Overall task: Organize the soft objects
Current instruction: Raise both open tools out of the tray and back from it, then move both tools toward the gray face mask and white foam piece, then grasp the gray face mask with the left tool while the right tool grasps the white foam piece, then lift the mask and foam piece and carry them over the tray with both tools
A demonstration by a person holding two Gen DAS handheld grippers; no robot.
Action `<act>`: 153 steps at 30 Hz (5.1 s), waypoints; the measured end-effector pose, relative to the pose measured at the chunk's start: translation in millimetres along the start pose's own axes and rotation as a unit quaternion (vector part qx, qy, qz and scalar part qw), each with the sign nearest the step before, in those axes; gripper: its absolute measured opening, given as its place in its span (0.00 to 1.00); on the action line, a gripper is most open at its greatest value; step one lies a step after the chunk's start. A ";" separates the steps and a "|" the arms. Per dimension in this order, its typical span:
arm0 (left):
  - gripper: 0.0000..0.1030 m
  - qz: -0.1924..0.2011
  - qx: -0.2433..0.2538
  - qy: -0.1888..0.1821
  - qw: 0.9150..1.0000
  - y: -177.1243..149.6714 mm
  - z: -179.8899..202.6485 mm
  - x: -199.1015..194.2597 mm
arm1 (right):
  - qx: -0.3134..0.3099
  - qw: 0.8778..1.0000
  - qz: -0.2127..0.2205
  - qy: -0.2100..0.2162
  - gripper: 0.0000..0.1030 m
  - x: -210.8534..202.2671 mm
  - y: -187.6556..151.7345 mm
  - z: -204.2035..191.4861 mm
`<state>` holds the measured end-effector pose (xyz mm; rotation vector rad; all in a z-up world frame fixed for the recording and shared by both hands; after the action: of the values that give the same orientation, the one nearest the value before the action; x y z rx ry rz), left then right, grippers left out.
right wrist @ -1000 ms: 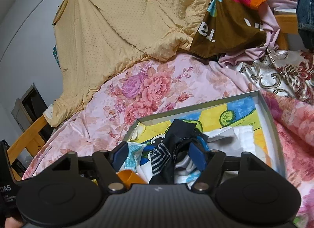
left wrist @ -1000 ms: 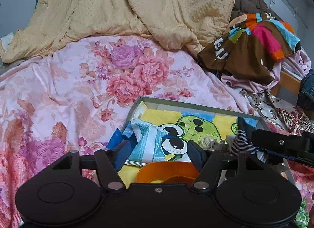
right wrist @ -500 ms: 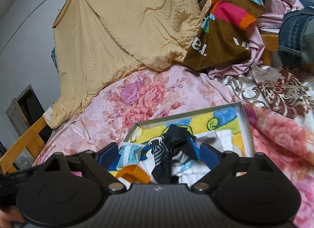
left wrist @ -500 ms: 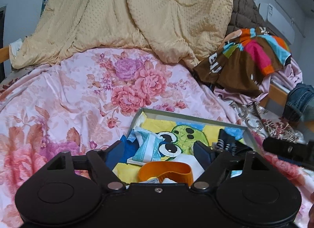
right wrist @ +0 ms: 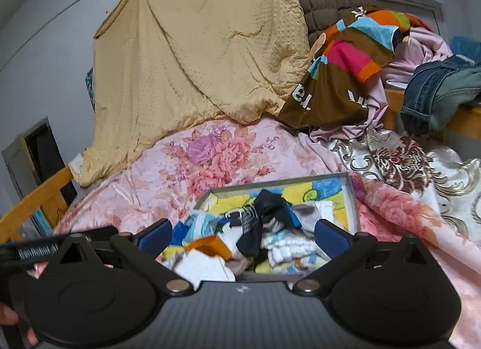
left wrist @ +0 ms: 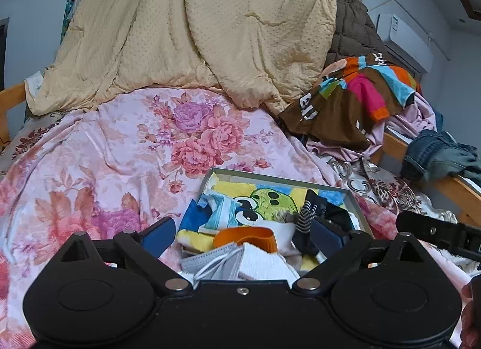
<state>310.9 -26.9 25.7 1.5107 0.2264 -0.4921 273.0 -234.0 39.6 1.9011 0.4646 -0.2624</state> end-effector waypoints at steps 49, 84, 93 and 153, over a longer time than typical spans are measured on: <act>0.99 -0.111 0.095 -0.006 0.989 -123.9 -25.4 -30.4 | -0.067 0.993 -0.097 -0.003 1.00 -28.3 -116.4 -29.7; 0.99 -0.055 0.109 -0.026 0.992 -92.0 -43.5 15.1 | -0.078 0.993 -0.088 -0.006 1.00 -12.0 -117.9 -35.5; 0.99 -0.047 0.070 -0.038 0.996 -78.5 -52.9 32.0 | -0.113 0.992 -0.049 -0.018 1.00 16.8 -103.9 -40.1; 0.32 -0.125 -0.002 -0.169 0.978 -70.0 -64.6 122.9 | -0.143 0.982 -0.112 0.044 0.60 139.1 -96.8 -31.4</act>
<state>398.5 16.9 -95.1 1.3744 0.1501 -0.9395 354.4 -147.5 -85.2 1.5845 0.7383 -0.2443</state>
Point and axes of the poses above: each gripper's, at about its wrist camera, not at the fingertips, and x roughly the way its jaws point, z to its right, y to its top, the point moved 1 cm from there along x, roughly the way its jaws point, and after that the axes turned 8 degrees about x, right-handed, at the moved point
